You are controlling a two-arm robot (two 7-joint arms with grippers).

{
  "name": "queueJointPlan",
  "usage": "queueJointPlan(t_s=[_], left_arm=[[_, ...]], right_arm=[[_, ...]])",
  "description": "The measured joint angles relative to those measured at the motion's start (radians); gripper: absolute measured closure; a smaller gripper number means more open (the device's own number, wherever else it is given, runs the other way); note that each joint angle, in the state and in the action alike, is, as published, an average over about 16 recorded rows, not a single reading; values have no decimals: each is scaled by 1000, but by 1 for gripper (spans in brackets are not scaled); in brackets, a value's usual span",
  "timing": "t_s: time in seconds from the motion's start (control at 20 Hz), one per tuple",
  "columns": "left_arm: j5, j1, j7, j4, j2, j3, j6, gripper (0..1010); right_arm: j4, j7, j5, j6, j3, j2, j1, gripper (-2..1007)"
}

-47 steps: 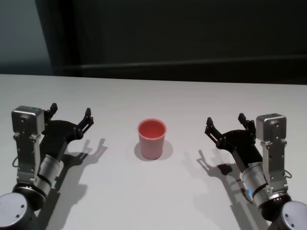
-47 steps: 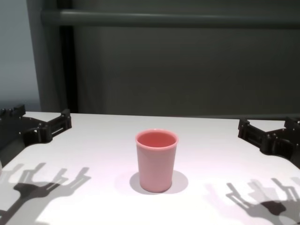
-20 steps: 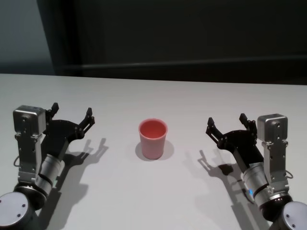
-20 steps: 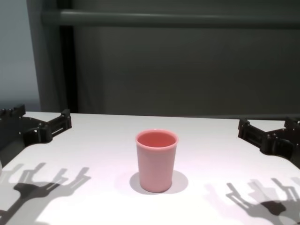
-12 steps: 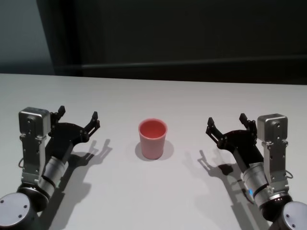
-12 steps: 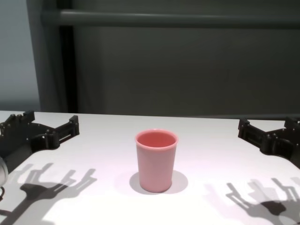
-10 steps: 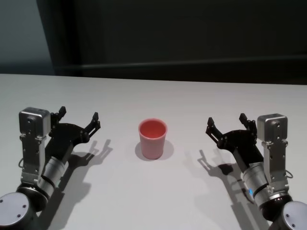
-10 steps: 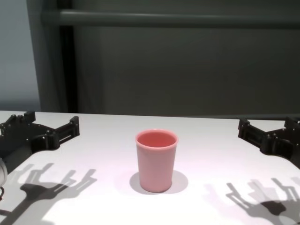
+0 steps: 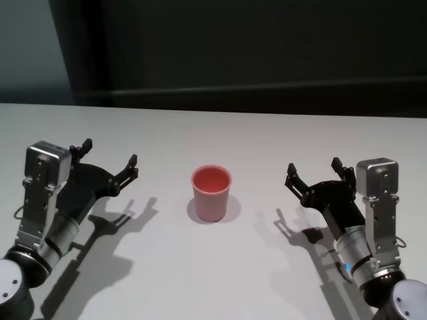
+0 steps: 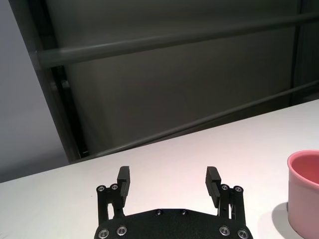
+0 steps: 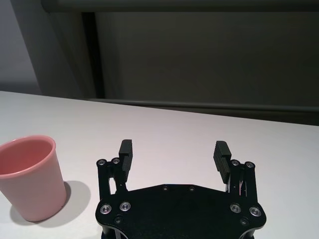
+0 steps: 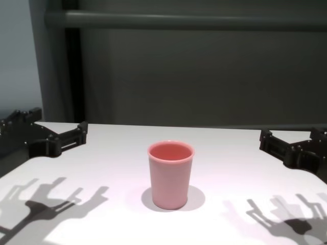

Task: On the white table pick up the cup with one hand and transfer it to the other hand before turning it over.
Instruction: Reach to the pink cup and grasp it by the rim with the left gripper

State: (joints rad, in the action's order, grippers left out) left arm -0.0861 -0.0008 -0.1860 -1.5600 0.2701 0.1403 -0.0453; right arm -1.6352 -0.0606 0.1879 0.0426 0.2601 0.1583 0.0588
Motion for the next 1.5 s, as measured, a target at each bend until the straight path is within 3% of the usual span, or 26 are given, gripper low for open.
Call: queueJointPlan(t_s=[0.45, 0.9, 1.2, 1.5], left_arm=[[41, -11, -79, -89, 84, -8, 36, 9], [75, -64, -185, -161, 203, 5, 69, 9], [104, -144, -274, -165, 288, 48, 80, 9], [143, -263, -382, -147, 360, 124, 75, 9]], right_arm=[[0, 0, 0, 0, 0, 0, 0, 5], [0, 0, 0, 0, 0, 0, 0, 5], [0, 0, 0, 0, 0, 0, 0, 5], [0, 0, 0, 0, 0, 0, 0, 5]])
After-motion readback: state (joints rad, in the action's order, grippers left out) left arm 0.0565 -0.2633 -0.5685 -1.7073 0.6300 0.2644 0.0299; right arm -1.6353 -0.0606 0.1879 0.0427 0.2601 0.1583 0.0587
